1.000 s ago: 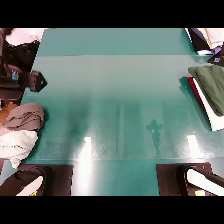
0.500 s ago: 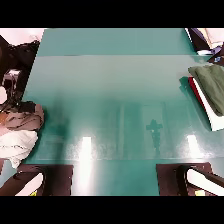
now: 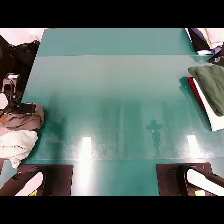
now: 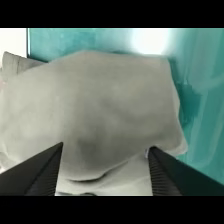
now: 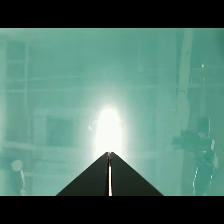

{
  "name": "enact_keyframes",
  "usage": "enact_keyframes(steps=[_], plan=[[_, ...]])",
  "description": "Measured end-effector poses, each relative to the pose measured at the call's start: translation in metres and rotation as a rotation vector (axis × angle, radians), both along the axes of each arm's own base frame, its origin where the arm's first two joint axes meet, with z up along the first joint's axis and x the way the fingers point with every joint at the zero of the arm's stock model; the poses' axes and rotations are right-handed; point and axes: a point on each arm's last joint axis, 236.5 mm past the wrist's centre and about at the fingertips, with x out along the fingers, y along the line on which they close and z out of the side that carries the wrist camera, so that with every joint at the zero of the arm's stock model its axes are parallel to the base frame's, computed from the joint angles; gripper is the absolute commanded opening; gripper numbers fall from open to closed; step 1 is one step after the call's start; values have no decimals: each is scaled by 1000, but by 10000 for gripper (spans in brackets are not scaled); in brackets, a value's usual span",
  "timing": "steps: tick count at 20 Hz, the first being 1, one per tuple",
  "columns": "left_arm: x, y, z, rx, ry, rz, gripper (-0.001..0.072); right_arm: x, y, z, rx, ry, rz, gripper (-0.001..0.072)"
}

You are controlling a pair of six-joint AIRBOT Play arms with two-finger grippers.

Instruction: Fold the shirts.

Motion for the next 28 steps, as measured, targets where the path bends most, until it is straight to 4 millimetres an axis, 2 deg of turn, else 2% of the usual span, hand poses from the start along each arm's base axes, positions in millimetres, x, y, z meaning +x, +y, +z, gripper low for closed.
enact_keyframes(steps=[1,2,3,4,9,11,12,14,16,17,19,21,23,25,28], plan=[[1,0,0,0,-6,0,599,-1,0,-1,1,6,2,15],[2,0,0,-1,-11,1,388,-2,1,-1,1,10,4,15],[3,0,0,-4,-15,2,102,-3,1,-2,1,15,6,15],[3,0,0,-5,-18,3,35,-4,1,-3,2,20,8,15],[-1,-6,-1,-39,-2,20,35,-9,3,-5,3,44,18,15],[2,-15,9,-77,-18,24,34,-10,3,-6,3,47,20,15],[9,-23,23,-97,-53,5,34,-10,3,-6,3,48,20,15],[30,-51,70,-142,-163,-72,35,-11,3,-6,4,49,21,15],[45,-94,133,-213,-287,-190,35,-11,4,-6,4,49,22,15],[47,-122,169,-261,-350,-267,35,-10,4,-6,5,46,21,15],[39,-176,233,-359,-460,-425,34,-9,3,-5,4,40,18,15],[19,-224,289,-443,-555,-575,35,-6,3,-3,5,28,14,15],[-3,-260,328,-508,-626,-702,35,-4,3,-2,7,18,13,15],[-22,-293,354,-568,-677,-812,34,-3,3,-1,8,12,11,15],[-31,-340,367,-619,-708,-951,35,-3,3,0,9,9,11,15]])
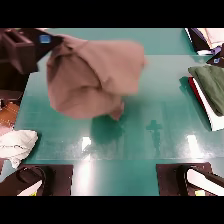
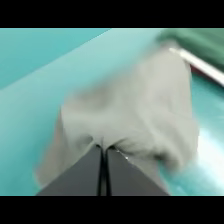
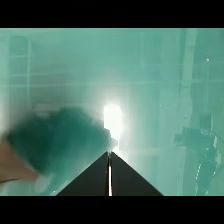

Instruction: Fold the shirts.

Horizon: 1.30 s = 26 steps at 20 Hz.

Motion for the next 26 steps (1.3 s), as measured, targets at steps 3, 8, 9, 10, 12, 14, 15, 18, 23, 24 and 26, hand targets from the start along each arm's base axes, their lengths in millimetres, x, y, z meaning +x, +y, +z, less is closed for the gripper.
enact_keyframes(steps=[3,8,9,10,12,14,15,18,23,24,26], plan=[[12,-45,-21,23,16,-87,35,0,0,0,0,-1,0,15],[55,-114,-121,131,191,-170,37,0,0,0,1,-1,0,15],[64,-123,-144,153,227,-176,223,0,0,0,1,-1,0,15],[70,-130,-162,169,258,-179,468,0,0,0,1,-1,0,15],[83,-133,-185,185,302,-171,559,0,0,0,1,0,0,15],[100,-115,-194,201,324,-130,558,0,0,0,1,0,0,15],[106,-102,-199,217,345,-112,558,0,0,0,1,0,0,15],[112,-44,-230,306,489,-53,558,0,0,0,1,-1,-1,15],[73,43,-327,381,849,31,561,0,0,0,0,0,-1,15],[60,54,-347,379,915,41,562,0,0,0,0,1,0,15],[37,67,-383,372,1013,57,562,0,0,0,0,2,1,15]])
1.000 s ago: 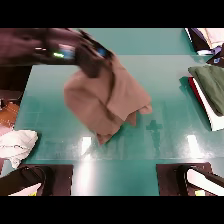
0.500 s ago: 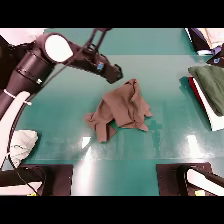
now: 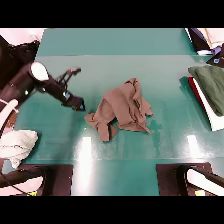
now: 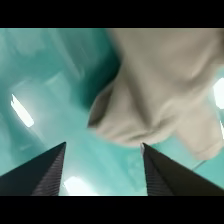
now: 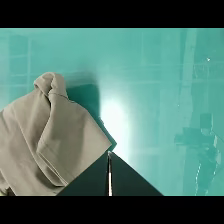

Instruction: Fold the shirts.

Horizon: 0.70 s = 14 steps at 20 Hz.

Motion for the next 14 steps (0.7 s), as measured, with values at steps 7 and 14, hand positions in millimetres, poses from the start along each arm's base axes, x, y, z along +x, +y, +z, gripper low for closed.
enact_keyframes(steps=[7,14], plan=[[-31,-18,-54,-158,102,139,560,-3,1,-2,1,16,7,15],[-12,-31,-53,-251,48,235,34,-9,13,-5,2,42,44,15]])
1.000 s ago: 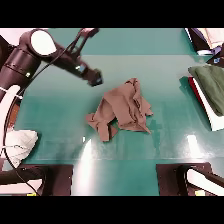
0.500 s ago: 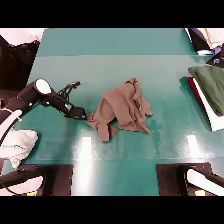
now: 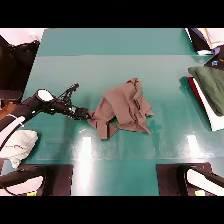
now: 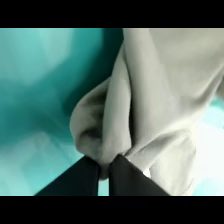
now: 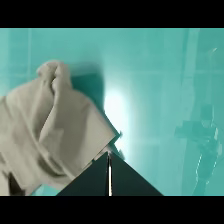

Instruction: Fold the shirts.

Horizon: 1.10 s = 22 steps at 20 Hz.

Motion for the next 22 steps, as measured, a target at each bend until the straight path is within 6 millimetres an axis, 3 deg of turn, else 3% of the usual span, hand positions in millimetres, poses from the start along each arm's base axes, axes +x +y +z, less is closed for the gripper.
enact_keyframes(steps=[3,4,5,6,10,13,17,22], plan=[[11,0,13,3,-34,-2,34,-6,28,-11,2,36,79,19],[16,2,20,20,-54,-16,35,-9,40,-19,4,59,113,139],[21,5,30,39,-79,-32,34,-12,55,-31,8,86,151,445],[25,8,41,58,-109,-50,35,-16,70,-44,13,114,189,635],[41,18,90,120,-240,-93,35,-32,133,-111,26,204,317,631],[46,21,112,138,-296,-102,35,-35,167,-155,31,199,340,631],[46,23,121,148,-316,-109,35,-33,191,-193,52,152,310,631],[46,24,124,150,-317,-104,35,-21,202,-214,72,85,259,596]])
